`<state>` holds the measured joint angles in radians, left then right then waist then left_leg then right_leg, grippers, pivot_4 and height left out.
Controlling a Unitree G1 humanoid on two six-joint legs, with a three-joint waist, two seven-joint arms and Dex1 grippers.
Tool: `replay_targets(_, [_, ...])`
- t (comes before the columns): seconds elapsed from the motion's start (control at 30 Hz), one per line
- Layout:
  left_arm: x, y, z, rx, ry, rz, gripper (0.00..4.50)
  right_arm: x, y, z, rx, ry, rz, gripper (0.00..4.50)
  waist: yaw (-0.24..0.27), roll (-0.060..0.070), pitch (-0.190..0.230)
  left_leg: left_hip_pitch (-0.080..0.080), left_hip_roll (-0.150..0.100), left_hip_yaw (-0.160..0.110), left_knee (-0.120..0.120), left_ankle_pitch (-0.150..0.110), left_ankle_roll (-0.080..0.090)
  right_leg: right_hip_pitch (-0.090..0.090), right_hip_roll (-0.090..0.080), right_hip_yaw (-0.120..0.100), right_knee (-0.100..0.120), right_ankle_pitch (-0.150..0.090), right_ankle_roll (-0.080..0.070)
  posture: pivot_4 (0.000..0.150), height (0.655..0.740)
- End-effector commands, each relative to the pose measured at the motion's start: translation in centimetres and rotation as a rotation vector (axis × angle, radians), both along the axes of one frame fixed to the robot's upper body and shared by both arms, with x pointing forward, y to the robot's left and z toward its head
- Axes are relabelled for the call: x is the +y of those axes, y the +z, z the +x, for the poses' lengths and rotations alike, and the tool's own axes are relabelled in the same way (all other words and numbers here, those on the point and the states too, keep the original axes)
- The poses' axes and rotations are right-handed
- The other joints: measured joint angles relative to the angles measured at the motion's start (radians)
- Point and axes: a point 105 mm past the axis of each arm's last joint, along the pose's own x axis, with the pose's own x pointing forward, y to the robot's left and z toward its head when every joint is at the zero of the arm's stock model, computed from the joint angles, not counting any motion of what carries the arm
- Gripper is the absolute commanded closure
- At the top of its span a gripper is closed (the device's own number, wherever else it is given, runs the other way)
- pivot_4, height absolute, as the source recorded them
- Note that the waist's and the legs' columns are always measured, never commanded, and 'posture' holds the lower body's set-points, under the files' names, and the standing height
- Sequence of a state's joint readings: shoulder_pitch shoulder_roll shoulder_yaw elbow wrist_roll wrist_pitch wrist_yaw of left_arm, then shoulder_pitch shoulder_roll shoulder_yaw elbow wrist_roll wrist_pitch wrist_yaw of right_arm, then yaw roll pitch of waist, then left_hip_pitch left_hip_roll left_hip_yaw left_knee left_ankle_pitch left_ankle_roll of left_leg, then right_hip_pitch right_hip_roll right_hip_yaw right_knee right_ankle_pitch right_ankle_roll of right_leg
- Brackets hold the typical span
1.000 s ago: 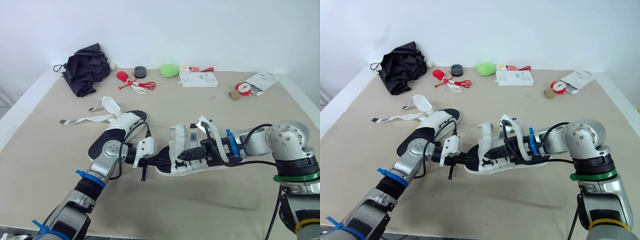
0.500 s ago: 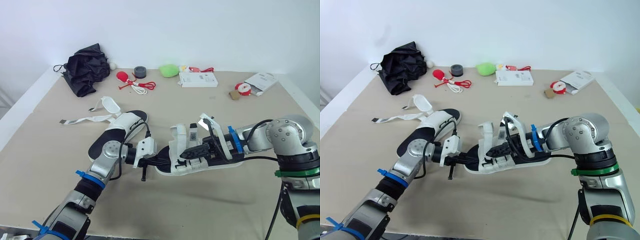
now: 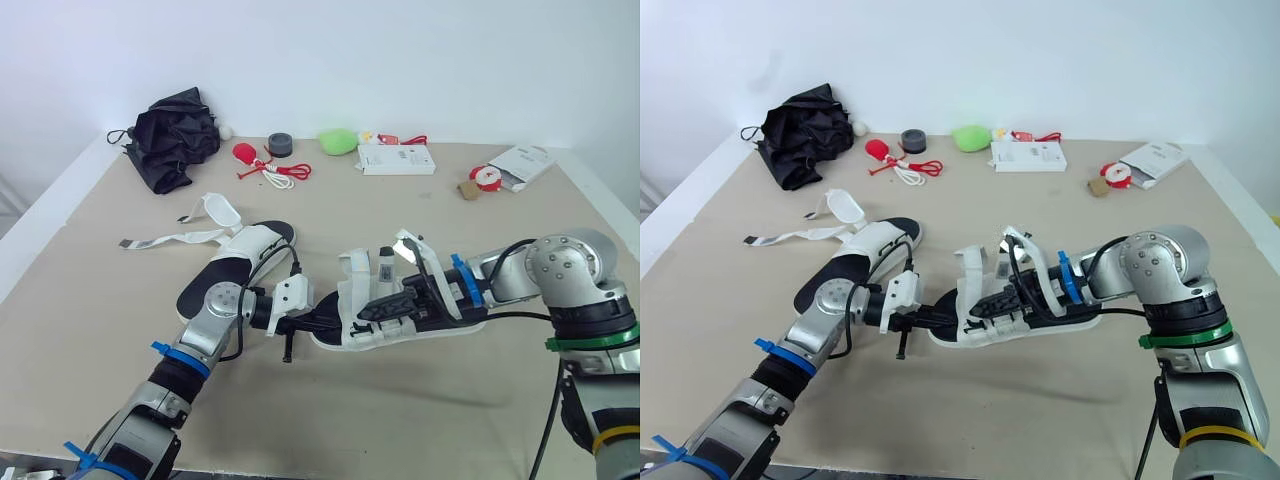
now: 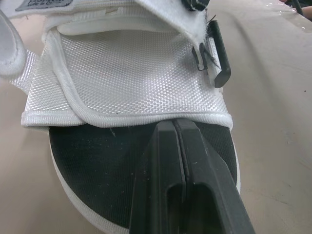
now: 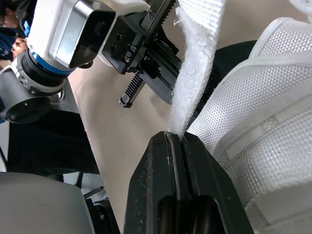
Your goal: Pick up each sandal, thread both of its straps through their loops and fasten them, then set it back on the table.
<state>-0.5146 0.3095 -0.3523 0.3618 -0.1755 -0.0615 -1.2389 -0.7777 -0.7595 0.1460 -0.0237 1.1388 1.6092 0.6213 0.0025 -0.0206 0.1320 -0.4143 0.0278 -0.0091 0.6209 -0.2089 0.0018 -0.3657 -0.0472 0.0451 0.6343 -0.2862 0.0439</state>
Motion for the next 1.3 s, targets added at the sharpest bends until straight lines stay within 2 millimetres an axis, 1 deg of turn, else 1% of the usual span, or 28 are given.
replay_targets(0.03, [2.2, -7.3, -2.1, 0.223, 0.055, 0.217, 4.50, -0.4, -0.4, -0.3, 0.033, -0.001, -0.010, 4.43, 0.001, 0.000, 0.000, 0.000, 0.000, 0.000, 0.000, 0.000, 0.000, 0.000, 0.000, 0.000, 0.000, 0.000, 0.000, 0.150, 0.7400])
replay_targets(0.13, [2.2, -7.4, -2.2, 0.222, 0.052, 0.218, 4.50, -0.6, -0.6, 0.1, 0.035, -0.024, -0.029, 4.43, 0.001, 0.000, 0.000, 0.000, 0.000, 0.000, 0.000, 0.000, 0.000, 0.000, 0.000, 0.000, 0.000, 0.000, 0.000, 0.150, 0.7400])
replay_targets(0.2, [2.1, -7.4, -2.2, 0.220, 0.048, 0.219, 4.50, -1.0, -1.4, 0.9, 0.024, -0.068, -0.092, 4.43, 0.001, 0.000, 0.000, 0.000, 0.000, 0.000, 0.000, 0.000, 0.000, 0.000, 0.000, 0.000, 0.000, 0.000, 0.000, 0.150, 0.7400])
replay_targets(0.27, [2.1, -7.4, -2.2, 0.219, 0.046, 0.219, 4.50, -1.3, -1.8, 1.7, -0.038, -0.092, -0.145, 4.43, 0.001, 0.000, 0.000, 0.000, 0.000, 0.000, 0.001, 0.000, 0.000, 0.000, 0.000, 0.000, 0.000, 0.000, 0.000, 0.150, 0.7400])
replay_targets(0.3, [2.1, -7.4, -2.2, 0.218, 0.045, 0.219, 4.50, -1.3, -1.9, 1.8, -0.040, -0.094, -0.154, 4.43, 0.001, 0.000, 0.000, 0.000, 0.000, 0.000, 0.001, 0.000, 0.000, 0.000, 0.000, 0.000, 0.000, 0.000, 0.000, 0.150, 0.7400])
replay_targets(0.47, [2.0, -7.5, -2.2, 0.214, 0.045, 0.221, 4.50, -0.2, 0.5, 1.7, -0.005, -0.053, -0.020, 4.43, 0.002, -0.001, -0.003, 0.000, 0.000, 0.001, 0.001, 0.000, 0.000, 0.000, 0.000, 0.001, 0.000, 0.000, 0.000, 0.150, 0.7400])
replay_targets(0.73, [2.0, -7.5, -2.2, 0.214, 0.044, 0.221, 4.50, -0.2, 0.7, 1.6, 0.030, -0.042, 0.006, 4.43, 0.003, -0.001, -0.003, 0.000, 0.000, 0.001, 0.000, 0.000, 0.000, 0.000, -0.001, 0.000, 0.000, 0.000, 0.000, 0.150, 0.7400])
replay_targets(0.83, [2.0, -7.6, -2.4, 0.221, 0.042, 0.220, 4.50, 0.0, 2.3, 1.5, 0.026, -0.023, 0.073, 4.43, 0.003, -0.001, -0.003, 0.000, 0.000, 0.001, 0.001, 0.000, 0.000, 0.000, -0.001, 0.001, 0.000, 0.000, 0.000, 0.150, 0.7400])
replay_targets(1.07, [1.9, -7.8, -2.5, 0.228, 0.041, 0.218, 4.50, 0.4, 3.8, 1.8, 0.015, -0.022, 0.122, 4.43, 0.003, -0.001, -0.003, 0.000, 0.000, 0.001, 0.001, 0.000, 0.000, 0.000, -0.001, 0.001, 0.000, 0.000, 0.000, 0.150, 0.7400])
replay_targets(1.2, [1.8, -7.7, -2.5, 0.228, 0.044, 0.215, 4.50, 0.3, 2.6, 1.2, 0.042, -0.016, 0.091, 4.43, 0.003, -0.001, -0.003, 0.000, 0.000, 0.001, 0.001, 0.000, 0.000, 0.000, -0.002, 0.000, 0.000, 0.000, 0.000, 0.150, 0.7400])
replay_targets(1.3, [1.8, -7.7, -2.5, 0.228, 0.047, 0.212, 4.50, 0.1, 1.2, 0.8, 0.068, -0.021, 0.057, 4.43, 0.003, -0.001, -0.003, 0.000, 0.000, 0.001, 0.001, 0.000, 0.000, 0.000, -0.002, 0.000, 0.000, 0.000, 0.000, 0.150, 0.7400])
